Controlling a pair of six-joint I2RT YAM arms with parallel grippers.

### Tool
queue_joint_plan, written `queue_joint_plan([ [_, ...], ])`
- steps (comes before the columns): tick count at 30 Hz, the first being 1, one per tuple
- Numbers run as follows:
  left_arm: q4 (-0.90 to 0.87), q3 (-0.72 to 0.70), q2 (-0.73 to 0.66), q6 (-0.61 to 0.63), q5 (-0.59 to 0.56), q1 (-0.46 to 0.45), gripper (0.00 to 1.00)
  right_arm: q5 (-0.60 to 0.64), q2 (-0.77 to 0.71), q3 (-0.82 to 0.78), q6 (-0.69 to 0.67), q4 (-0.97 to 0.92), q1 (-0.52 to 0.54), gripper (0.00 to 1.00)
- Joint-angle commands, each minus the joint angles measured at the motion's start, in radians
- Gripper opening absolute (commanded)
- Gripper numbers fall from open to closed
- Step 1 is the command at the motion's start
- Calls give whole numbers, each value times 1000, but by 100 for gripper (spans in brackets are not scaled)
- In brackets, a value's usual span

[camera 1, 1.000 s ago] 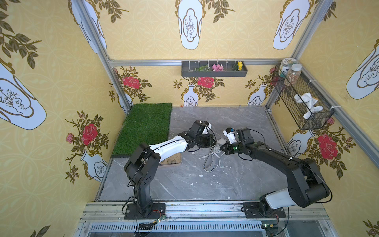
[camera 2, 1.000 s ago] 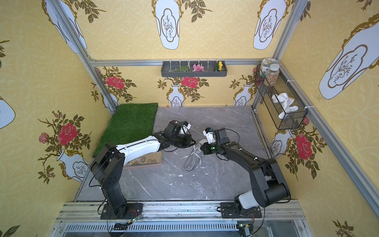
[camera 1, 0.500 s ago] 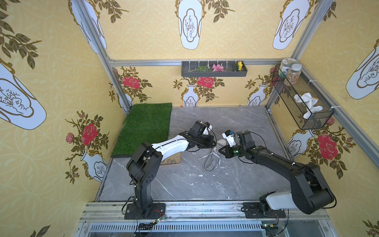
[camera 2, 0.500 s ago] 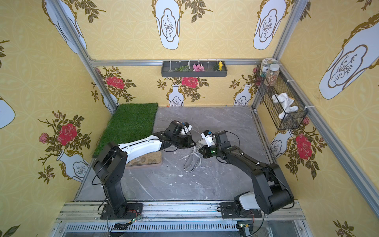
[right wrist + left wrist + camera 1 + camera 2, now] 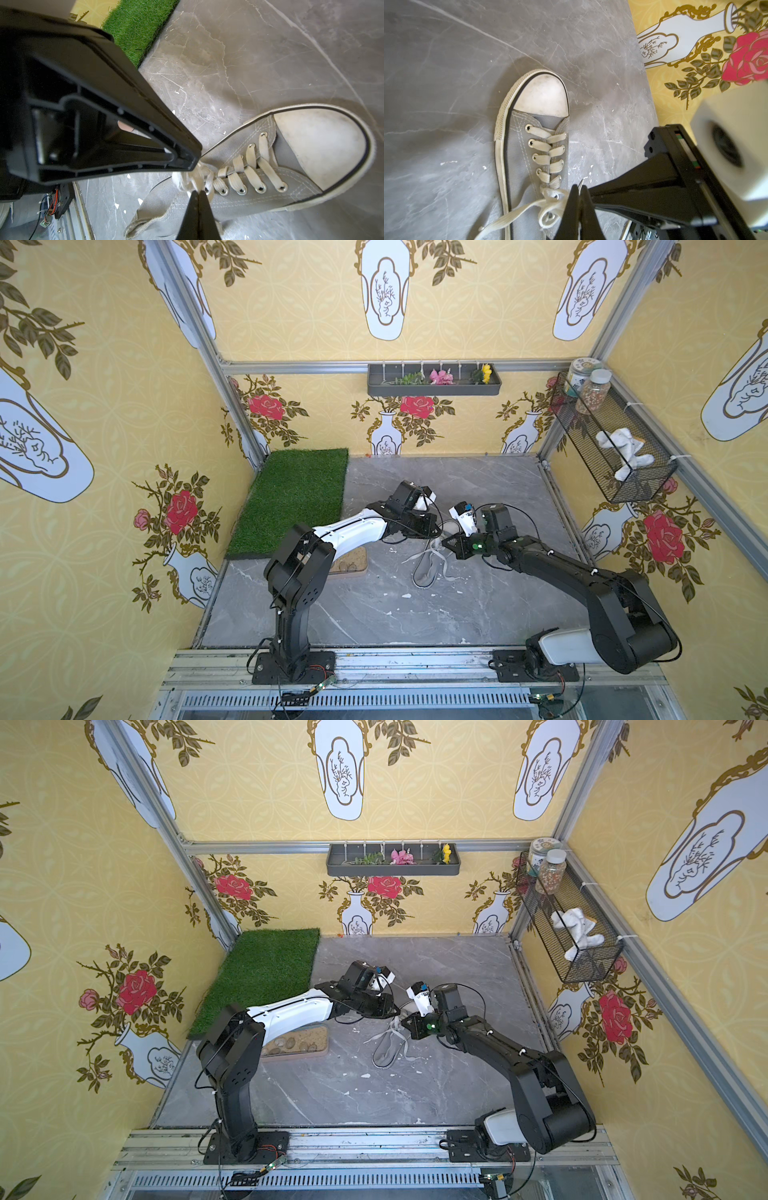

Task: Tie the shoes
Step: Cross the shoelace with the shoelace.

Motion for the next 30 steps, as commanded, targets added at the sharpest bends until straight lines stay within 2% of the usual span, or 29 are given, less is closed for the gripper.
queue_joint_plan([
  [1,-54,3,4,76,18,19,2,-15,-2,-5,-11,36,2,5],
  [17,-70,40,49,195,99,30,12,-43,6,1,-12,47,4,4],
  [23,-82,48,61,254,124,30,19,-40,-1,0,-14,42,4,4],
  [30,-95,55,73,297,141,31,21,-41,0,0,-14,42,4,4],
])
